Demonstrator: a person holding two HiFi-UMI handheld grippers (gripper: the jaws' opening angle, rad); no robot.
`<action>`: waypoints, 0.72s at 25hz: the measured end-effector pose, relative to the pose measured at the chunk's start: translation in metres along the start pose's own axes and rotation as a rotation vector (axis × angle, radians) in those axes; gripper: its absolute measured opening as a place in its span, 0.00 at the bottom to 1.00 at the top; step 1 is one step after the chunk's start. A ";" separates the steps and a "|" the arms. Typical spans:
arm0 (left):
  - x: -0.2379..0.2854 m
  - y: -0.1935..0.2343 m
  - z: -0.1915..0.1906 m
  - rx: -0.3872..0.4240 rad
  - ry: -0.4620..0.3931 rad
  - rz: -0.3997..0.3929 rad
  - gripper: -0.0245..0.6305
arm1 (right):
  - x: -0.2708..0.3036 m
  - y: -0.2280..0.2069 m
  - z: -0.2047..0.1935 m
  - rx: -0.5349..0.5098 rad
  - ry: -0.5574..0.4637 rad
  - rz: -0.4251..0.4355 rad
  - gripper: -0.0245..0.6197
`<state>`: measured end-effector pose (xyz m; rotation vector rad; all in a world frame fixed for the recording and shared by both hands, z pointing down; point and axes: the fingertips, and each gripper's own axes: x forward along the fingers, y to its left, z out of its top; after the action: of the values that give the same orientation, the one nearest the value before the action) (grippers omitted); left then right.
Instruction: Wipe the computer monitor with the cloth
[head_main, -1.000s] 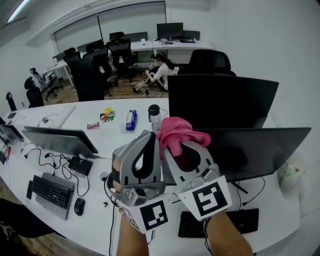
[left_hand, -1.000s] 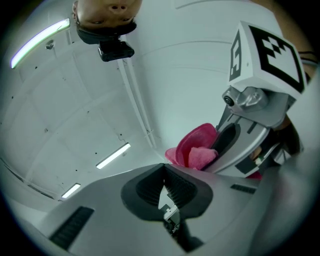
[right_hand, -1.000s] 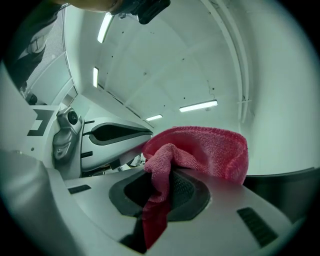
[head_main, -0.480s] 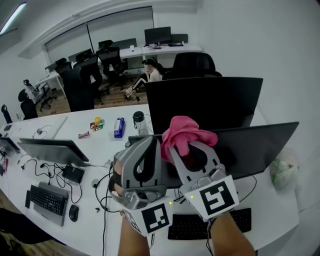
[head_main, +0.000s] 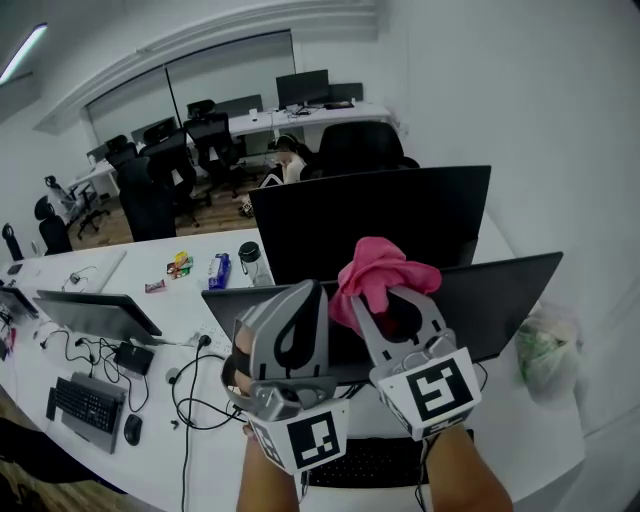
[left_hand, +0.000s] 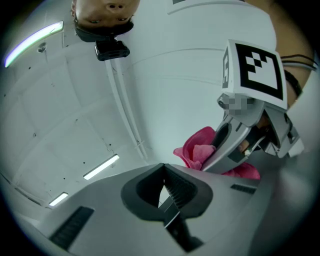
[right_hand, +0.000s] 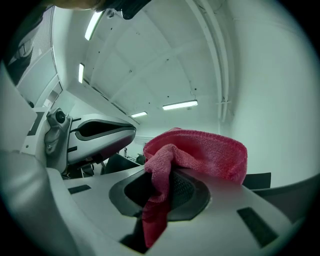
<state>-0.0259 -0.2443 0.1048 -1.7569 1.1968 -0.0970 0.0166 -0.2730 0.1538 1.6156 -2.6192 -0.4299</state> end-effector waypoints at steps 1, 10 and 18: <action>0.003 -0.006 0.005 0.000 -0.001 -0.003 0.05 | -0.005 -0.007 -0.001 0.002 0.001 -0.001 0.14; 0.028 -0.063 0.040 0.017 0.005 -0.048 0.05 | -0.048 -0.064 -0.023 0.013 0.036 -0.025 0.14; 0.034 -0.078 0.069 0.005 -0.013 -0.059 0.05 | -0.076 -0.072 -0.007 -0.007 -0.031 0.004 0.14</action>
<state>0.0809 -0.2199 0.1120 -1.7865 1.1348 -0.1236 0.1155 -0.2382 0.1513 1.6140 -2.6400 -0.4668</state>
